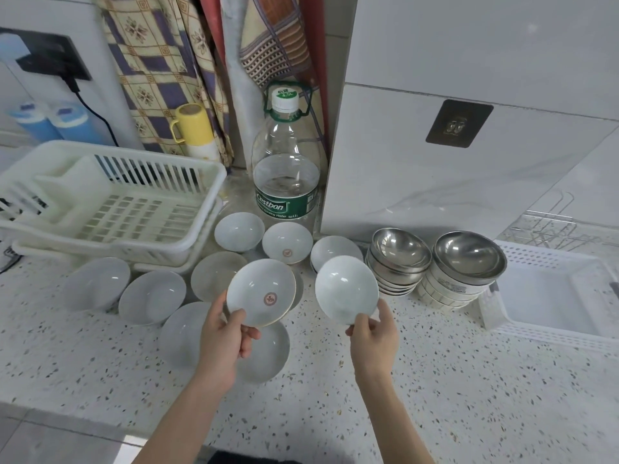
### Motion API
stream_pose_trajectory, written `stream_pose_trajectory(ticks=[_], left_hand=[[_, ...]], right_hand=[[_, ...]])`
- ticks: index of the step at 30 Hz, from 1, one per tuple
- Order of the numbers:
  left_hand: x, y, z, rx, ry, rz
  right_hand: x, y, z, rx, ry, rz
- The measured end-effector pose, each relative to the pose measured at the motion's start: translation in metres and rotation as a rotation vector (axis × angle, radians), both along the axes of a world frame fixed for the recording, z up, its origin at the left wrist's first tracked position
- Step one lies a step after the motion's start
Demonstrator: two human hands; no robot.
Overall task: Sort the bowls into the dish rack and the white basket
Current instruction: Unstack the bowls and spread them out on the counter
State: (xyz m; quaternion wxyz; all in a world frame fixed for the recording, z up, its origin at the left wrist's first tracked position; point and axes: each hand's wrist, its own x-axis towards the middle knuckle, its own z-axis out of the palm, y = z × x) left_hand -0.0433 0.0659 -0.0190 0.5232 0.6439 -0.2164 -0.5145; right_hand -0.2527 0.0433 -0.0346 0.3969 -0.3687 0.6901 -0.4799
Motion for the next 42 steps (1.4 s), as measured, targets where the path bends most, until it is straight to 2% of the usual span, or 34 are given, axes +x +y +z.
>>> stream_pose_trajectory(ticks=[6,15,22,42], left_hand=[[-0.017,0.016,-0.011,-0.016,0.122,0.006],[-0.02,0.017,-0.011,0.04,0.1,0.006],[-0.013,0.021,-0.015,0.056,0.186,0.079],[-0.008,0.04,-0.026,0.096,0.109,0.051]], right_hand=[[-0.015,0.037,-0.023,0.124,0.072,0.026],[-0.012,0.025,-0.034,0.168,0.216,0.051],[0.006,0.021,-0.042,0.197,0.189,0.088],[0.018,0.015,-0.047,0.206,0.084,0.045]])
